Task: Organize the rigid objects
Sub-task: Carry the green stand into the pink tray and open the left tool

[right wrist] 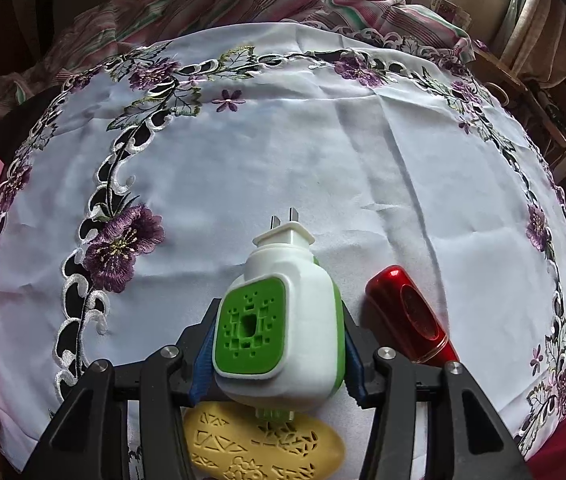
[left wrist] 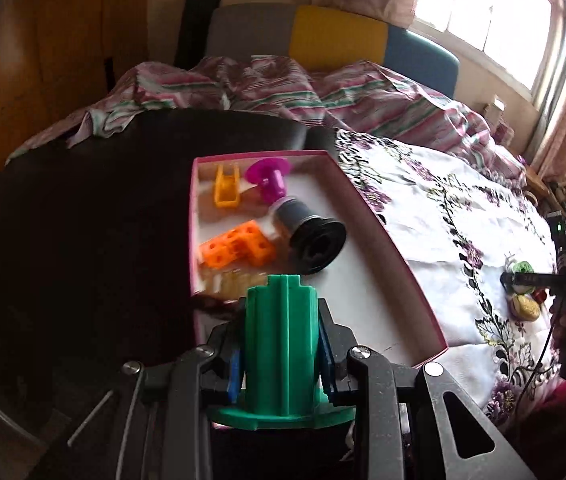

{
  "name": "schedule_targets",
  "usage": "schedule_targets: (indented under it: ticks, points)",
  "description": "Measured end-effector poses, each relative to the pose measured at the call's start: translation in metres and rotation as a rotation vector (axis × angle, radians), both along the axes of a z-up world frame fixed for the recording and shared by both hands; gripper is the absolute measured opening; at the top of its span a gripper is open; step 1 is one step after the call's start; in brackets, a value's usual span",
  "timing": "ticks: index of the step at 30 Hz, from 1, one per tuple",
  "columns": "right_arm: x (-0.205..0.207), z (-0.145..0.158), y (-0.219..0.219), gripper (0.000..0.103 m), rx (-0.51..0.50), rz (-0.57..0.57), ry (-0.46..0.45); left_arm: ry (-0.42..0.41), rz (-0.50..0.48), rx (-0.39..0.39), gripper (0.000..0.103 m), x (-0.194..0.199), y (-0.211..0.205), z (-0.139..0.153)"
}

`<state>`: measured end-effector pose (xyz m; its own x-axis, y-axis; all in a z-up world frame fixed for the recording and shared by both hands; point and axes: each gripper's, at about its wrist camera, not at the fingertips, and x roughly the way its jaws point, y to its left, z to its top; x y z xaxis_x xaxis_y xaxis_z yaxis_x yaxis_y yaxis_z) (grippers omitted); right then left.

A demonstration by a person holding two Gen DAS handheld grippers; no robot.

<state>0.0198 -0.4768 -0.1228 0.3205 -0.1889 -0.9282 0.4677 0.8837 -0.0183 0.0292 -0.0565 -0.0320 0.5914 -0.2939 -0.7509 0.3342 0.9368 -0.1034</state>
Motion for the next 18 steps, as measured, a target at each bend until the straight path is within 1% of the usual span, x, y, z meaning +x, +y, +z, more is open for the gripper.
schedule_targets:
  ticks: [7, 10, 13, 15, 17, 18]
  points:
    - [-0.001, 0.001, 0.002, 0.052, -0.033, 0.025, 0.006, 0.039, 0.100, -0.070, 0.030, 0.012, 0.044, 0.000]
    - [0.000, 0.001, 0.002, 0.052, -0.038, 0.031, 0.008, 0.046, 0.125, -0.098, 0.030, 0.021, 0.055, 0.001]
    - [-0.002, 0.002, 0.004, 0.052, -0.041, 0.034, 0.008, 0.075, 0.132, -0.150, 0.030, 0.034, 0.061, 0.001]
    - [-0.002, 0.003, 0.005, 0.052, -0.042, 0.037, 0.009, 0.102, 0.119, -0.190, 0.030, 0.045, 0.058, 0.001]
    - [-0.002, 0.003, 0.006, 0.052, -0.042, 0.039, 0.009, 0.114, 0.111, -0.215, 0.030, 0.058, 0.053, 0.002]
    - [-0.002, 0.003, 0.006, 0.052, -0.043, 0.040, 0.009, 0.118, 0.105, -0.216, 0.030, 0.066, 0.049, 0.001]
